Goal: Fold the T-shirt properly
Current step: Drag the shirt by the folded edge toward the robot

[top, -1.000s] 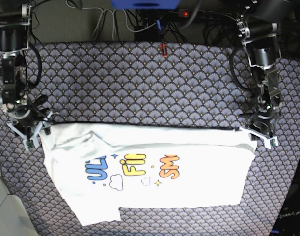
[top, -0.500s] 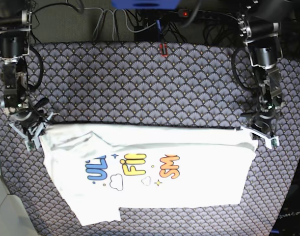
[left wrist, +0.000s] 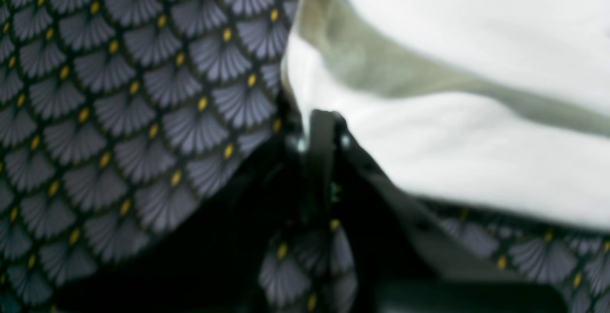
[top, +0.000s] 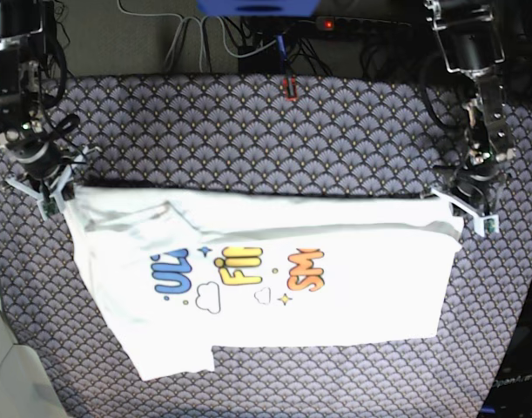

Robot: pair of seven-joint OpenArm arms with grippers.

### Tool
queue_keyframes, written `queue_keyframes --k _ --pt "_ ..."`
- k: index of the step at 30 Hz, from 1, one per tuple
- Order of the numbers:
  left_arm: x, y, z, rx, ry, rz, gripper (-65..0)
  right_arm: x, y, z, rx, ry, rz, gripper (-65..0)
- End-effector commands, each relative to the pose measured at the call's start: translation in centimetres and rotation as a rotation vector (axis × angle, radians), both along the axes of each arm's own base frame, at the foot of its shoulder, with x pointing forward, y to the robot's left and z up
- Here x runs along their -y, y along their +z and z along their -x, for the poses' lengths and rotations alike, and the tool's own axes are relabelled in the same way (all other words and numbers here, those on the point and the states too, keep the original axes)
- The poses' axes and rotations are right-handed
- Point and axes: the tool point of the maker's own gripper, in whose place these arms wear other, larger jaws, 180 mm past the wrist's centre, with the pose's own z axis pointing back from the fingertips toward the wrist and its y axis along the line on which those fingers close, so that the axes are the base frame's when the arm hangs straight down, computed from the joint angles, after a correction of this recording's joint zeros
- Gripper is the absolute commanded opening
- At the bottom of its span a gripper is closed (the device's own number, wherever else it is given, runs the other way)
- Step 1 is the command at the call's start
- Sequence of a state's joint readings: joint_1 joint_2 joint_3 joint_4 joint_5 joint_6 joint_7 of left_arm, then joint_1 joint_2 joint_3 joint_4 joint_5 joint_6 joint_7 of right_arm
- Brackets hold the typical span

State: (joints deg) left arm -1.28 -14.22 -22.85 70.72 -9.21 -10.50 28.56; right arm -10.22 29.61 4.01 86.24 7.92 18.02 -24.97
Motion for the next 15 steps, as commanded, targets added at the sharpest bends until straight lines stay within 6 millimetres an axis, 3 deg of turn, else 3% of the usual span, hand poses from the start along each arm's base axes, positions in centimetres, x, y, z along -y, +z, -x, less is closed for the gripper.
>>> queue_keyframes --k 1,6,10,15 --pt "-0.7 1.9 -0.6 0.051 -0.005 -0.031 -64.6 0.7 1.7 -0.6 0.050 0.002 0.022 -65.0" --pt "-0.1 2.7 2.2 0.043 -0.043 -0.079 -64.6 1.1 1.6 2.4 0.022 0.001 0.038 -65.0" --pt "-1.8 3.7 4.8 0.049 -0.005 -0.116 -64.6 0.8 1.6 4.5 0.011 0.017 0.041 -65.0" --pt "-2.7 3.6 7.7 0.018 0.008 -0.141 -64.6 0.1 1.0 7.2 -0.003 0.048 0.025 -65.0"
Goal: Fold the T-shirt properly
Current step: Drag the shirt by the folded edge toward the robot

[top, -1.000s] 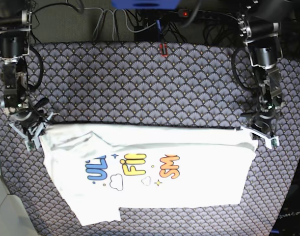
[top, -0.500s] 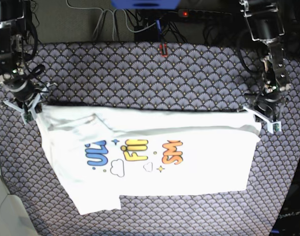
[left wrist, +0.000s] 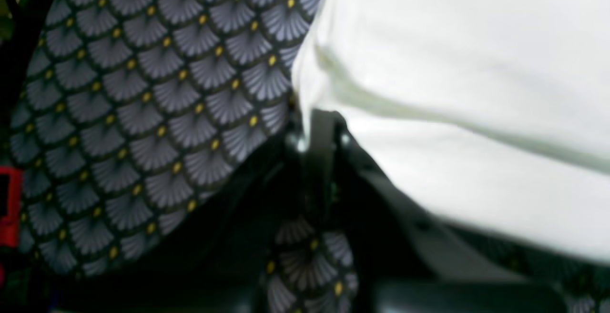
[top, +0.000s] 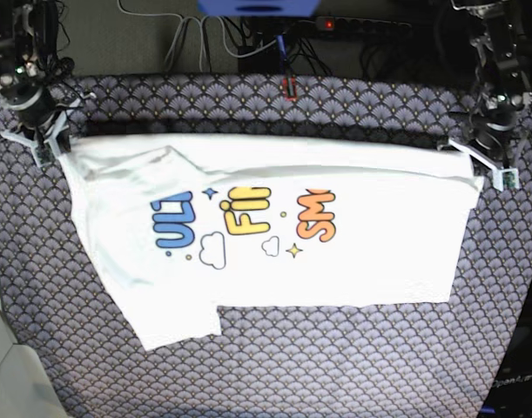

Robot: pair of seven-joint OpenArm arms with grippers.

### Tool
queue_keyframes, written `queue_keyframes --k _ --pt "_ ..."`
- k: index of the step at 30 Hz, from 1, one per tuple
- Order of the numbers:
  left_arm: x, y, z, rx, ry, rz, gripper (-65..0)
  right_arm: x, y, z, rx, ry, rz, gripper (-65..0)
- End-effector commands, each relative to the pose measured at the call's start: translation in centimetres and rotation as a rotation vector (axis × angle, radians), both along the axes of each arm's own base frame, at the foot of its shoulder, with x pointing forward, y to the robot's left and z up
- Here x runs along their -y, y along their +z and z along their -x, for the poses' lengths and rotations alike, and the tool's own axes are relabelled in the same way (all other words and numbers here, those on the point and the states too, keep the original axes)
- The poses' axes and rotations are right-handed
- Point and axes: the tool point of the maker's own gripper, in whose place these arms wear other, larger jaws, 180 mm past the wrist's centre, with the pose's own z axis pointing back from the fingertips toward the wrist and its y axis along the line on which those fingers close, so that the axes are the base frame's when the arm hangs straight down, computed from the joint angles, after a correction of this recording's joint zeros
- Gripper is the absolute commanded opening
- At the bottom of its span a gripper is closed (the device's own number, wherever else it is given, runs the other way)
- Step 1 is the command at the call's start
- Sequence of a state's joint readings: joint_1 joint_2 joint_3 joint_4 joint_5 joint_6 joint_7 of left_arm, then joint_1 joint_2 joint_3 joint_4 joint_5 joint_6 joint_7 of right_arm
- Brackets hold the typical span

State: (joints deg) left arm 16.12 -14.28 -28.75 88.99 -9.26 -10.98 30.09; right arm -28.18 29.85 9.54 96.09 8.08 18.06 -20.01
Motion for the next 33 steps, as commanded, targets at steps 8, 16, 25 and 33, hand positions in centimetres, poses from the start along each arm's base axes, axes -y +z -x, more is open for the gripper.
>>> queue_keyframes --k 8,16,25,33 --pt "-1.4 0.1 3.2 -0.030 0.016 -0.044 -64.6 0.0 -0.2 2.8 -0.018 0.028 0.002 -65.0" --pt "-1.4 -0.6 4.4 -0.061 0.016 -0.043 -64.6 -0.4 -0.9 4.7 -0.042 0.037 -0.013 -65.0" --pt "-1.5 -0.9 4.6 -0.070 0.020 -0.041 -61.6 -0.3 -1.0 4.7 -0.044 0.034 -0.013 -59.5" --pt "-1.4 -0.4 4.2 -0.056 0.014 -0.045 -35.6 0.2 -1.3 4.9 -0.084 0.020 0.009 -29.1"
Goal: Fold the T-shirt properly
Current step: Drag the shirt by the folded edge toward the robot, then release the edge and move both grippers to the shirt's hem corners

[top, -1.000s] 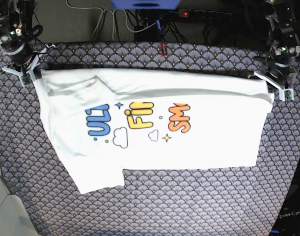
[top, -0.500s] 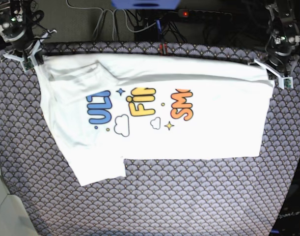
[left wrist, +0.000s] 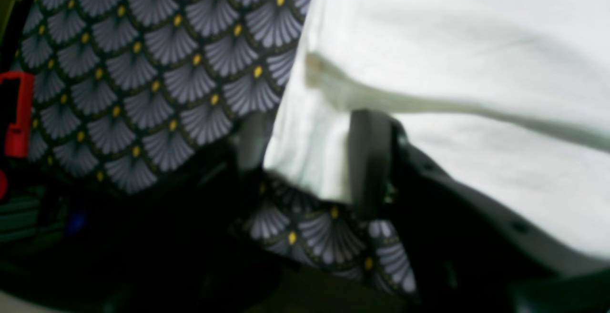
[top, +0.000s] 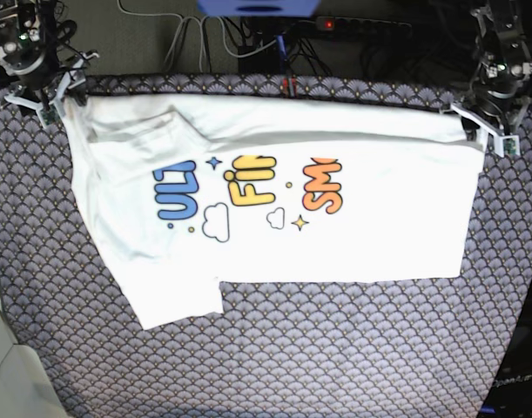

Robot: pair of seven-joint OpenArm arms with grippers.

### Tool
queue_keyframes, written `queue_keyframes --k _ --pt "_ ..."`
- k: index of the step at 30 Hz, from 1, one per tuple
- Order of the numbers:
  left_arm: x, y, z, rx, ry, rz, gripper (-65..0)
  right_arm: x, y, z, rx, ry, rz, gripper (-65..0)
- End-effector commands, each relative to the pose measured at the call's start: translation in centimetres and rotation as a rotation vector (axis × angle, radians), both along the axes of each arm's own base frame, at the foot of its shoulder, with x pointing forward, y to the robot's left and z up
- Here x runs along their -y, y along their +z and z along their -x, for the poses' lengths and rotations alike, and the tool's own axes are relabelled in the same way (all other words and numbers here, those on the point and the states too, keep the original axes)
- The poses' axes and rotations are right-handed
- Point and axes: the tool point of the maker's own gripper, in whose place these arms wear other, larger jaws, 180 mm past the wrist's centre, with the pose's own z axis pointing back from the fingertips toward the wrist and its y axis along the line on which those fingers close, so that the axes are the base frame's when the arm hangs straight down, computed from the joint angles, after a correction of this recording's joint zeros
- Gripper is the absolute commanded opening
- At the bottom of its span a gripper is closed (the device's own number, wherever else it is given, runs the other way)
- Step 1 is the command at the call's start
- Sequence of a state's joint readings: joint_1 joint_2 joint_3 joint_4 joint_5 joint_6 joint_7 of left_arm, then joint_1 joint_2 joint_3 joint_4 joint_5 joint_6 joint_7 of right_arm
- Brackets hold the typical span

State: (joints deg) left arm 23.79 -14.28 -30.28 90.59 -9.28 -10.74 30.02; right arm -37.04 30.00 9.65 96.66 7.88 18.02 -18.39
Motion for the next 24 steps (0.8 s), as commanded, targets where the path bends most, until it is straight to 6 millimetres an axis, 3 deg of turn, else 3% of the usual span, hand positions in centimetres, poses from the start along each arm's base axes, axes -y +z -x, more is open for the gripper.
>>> queue_keyframes --k 1,6,9,12,16,20,24 --pt "-0.6 1.5 -1.0 0.048 -0.007 -0.028 -34.9 0.6 1.0 -0.8 0.036 0.006 0.014 -27.7" --pt "-1.7 2.4 -1.5 0.052 -0.021 -0.062 -34.6 1.9 2.8 -1.1 0.073 -0.015 0.047 -26.9" --pt "-2.7 3.0 -1.5 0.062 -0.005 -0.080 -34.6 2.4 5.1 -1.5 0.122 -0.013 0.074 -26.9" --pt "-4.1 5.1 -2.8 0.127 0.033 -0.101 -34.5 2.4 7.4 -2.6 0.186 -0.004 0.094 -26.9" --pt "-5.0 7.1 -4.5 0.187 0.046 -0.121 -34.4 3.2 8.7 -3.5 0.222 -0.001 0.121 -26.7" --pt "-5.0 9.4 -7.5 0.272 0.047 -0.126 -34.3 3.3 10.6 -6.7 0.307 0.007 0.130 -26.5" --pt "-4.8 12.1 -11.0 0.356 0.064 -0.101 -34.3 1.3 11.3 -11.3 0.340 0.100 0.086 -26.5"
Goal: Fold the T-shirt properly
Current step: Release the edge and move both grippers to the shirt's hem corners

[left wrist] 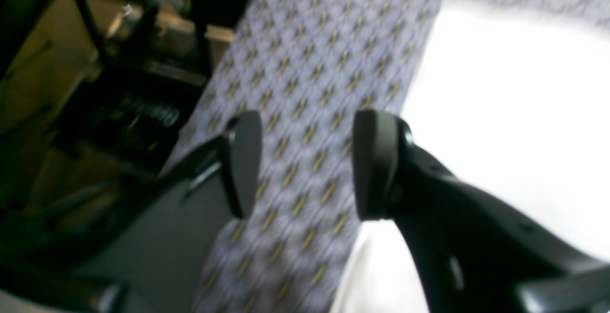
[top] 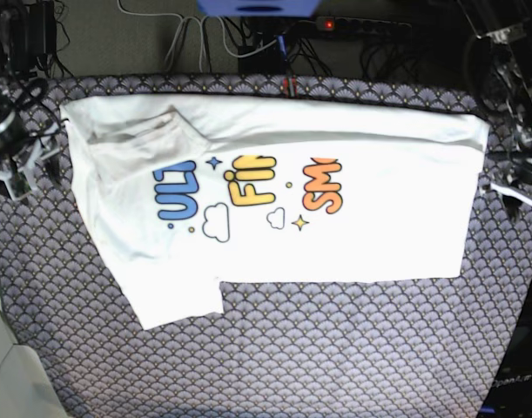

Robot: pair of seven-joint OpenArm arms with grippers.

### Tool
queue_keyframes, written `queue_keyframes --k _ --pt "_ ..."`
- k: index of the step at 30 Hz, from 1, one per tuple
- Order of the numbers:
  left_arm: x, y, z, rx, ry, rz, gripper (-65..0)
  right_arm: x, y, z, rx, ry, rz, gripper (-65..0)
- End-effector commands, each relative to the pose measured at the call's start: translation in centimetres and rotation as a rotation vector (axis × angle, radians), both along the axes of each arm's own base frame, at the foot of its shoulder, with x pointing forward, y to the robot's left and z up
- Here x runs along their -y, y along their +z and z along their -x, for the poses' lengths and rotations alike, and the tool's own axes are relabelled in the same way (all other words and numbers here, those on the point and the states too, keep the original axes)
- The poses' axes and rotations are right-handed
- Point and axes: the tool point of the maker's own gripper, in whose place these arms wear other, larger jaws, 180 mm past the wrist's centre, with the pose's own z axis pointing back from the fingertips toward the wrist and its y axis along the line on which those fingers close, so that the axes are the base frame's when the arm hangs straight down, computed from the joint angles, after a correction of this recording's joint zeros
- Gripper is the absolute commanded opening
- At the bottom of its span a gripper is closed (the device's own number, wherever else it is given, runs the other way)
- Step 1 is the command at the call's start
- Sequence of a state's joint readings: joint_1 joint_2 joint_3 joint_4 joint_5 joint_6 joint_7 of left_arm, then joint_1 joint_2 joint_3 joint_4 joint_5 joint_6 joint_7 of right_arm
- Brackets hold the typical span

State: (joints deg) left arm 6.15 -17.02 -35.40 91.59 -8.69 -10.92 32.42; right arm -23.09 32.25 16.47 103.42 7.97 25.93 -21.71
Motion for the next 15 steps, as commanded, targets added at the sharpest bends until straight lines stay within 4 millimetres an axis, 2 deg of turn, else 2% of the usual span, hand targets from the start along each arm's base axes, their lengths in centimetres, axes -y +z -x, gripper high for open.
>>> queue_keyframes --k 1,5,8,12,15 --pt "-0.5 2.6 -1.6 0.069 0.002 -0.021 -34.3 0.4 1.6 -2.0 0.041 0.005 0.020 -26.5" --pt "1.4 3.3 -5.9 0.076 -0.046 0.027 -34.3 0.1 0.9 -7.6 -0.033 0.013 0.025 -26.7" --pt "3.1 2.9 -8.6 0.064 -0.091 0.055 -34.3 -0.1 0.0 -11.0 -0.067 0.012 -0.001 -26.7" --pt "4.6 1.9 -11.7 0.036 -0.124 0.095 -34.3 -0.3 -1.9 -14.0 -0.132 0.001 -0.032 -26.7" --pt "5.1 1.3 -13.5 0.011 -0.132 0.124 -34.3 -1.4 -3.5 -15.3 -0.180 0.002 -0.064 -26.7"
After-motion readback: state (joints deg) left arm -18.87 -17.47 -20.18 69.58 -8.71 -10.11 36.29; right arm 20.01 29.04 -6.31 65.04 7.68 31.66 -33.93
